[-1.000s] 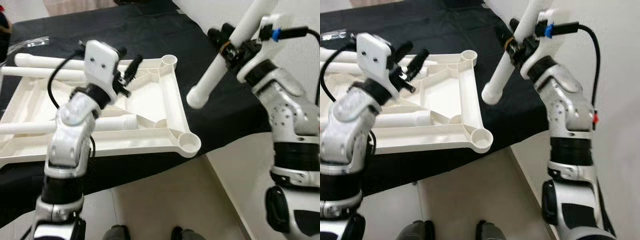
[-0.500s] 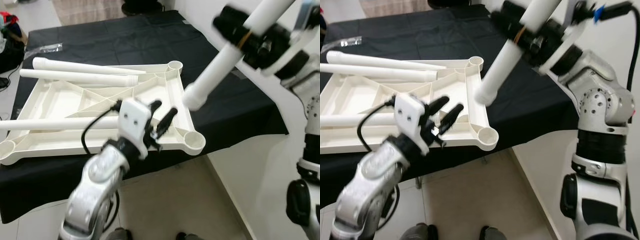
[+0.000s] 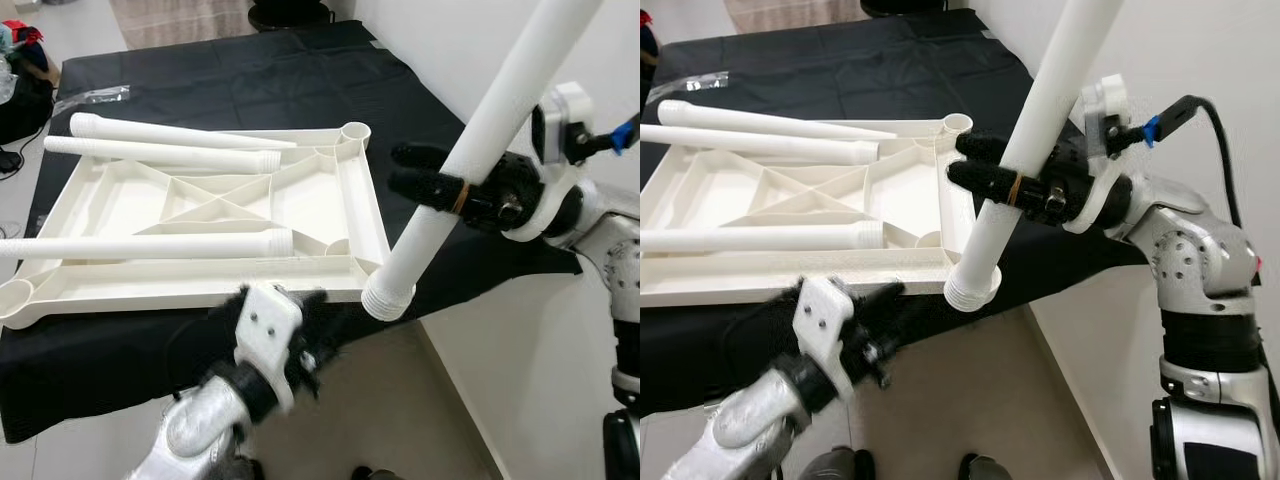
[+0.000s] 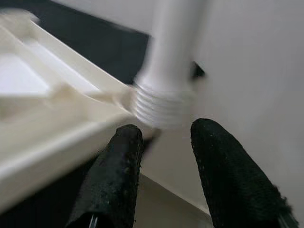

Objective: Building children table

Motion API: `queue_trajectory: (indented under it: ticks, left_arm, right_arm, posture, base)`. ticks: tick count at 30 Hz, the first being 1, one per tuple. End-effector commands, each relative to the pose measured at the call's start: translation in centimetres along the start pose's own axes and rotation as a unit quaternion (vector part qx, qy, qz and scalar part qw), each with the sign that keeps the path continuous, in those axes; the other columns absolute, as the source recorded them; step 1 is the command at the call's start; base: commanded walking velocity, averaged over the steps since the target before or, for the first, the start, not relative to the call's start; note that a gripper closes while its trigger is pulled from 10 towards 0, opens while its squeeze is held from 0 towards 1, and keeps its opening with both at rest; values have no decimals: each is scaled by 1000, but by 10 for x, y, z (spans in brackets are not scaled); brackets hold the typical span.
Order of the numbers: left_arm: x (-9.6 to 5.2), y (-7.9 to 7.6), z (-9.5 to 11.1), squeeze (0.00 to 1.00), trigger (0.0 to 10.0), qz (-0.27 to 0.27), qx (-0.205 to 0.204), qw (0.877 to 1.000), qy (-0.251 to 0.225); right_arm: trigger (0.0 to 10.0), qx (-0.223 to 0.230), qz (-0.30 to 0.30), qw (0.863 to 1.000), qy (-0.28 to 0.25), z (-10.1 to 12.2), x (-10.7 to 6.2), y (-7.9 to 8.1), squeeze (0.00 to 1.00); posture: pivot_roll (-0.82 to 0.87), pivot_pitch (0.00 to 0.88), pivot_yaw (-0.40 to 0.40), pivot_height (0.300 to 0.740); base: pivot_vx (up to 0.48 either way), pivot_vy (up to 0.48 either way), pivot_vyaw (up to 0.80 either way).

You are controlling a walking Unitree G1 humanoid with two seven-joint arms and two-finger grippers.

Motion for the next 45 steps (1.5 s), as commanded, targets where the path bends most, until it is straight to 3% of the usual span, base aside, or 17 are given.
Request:
queue_trajectory:
  ticks: [1, 5, 8, 12, 26, 38, 45]
  left_arm:
    - [-5, -11, -2, 0, 10000, -25, -7, 1000, 9]
    - [-9, -19, -3, 0, 10000, -32, -19, 999, 14]
    - [-21, -29, -14, 0, 10000, -48, -32, 998, 38]
    - [-28, -33, -22, 0, 10000, -58, -34, 996, 57]
    - [-32, -35, -24, 0, 10000, -53, -39, 996, 66]
    - [-31, -34, -19, 0, 10000, -58, -35, 996, 59]
    - [-33, -30, -25, 0, 10000, -55, -35, 996, 67]
  right_arm:
    - [10000, -25, 8, 1000, 11, 8, 3, -5, 0]
    - [10000, -33, 6, 999, 10, 19, 7, -15, 0]
    - [10000, -50, 8, 999, 18, 23, 12, -23, 0]
    - [10000, -56, 12, 998, 15, 26, 14, -25, 0]
    - [10000, -41, 43, 998, 22, 15, 19, -25, 0]
    - [10000, -48, 66, 996, 33, 10, 16, -16, 0]
    - [10000, -54, 103, 993, 23, 13, 20, 3, 0]
  posture:
    - [71, 179, -24, 740]
    - [73, 191, -26, 740]
    - [79, 213, -28, 740]
    - [82, 216, -29, 740]
    - [94, 229, -35, 740]
    - [98, 224, -28, 740]
    - [97, 204, -23, 740]
  base:
    - [0, 0, 0]
    - [0, 0, 0]
    - [0, 0, 0]
    - [0, 0, 0]
    - [0, 0, 0]
    - [0, 0, 0]
    - [0, 0, 0]
Point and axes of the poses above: a point about 5 cm out from each wrist's last joint towards the gripper, its own x axis pointing out of the wrist towards the gripper, its own z axis along the axis of the wrist's last joint, y = z × x, the point moved 5 cm from there along x, pointing out of the wrist towards the gripper, and after that the axes turned 6 degrees about x, right-handed, at the moved point
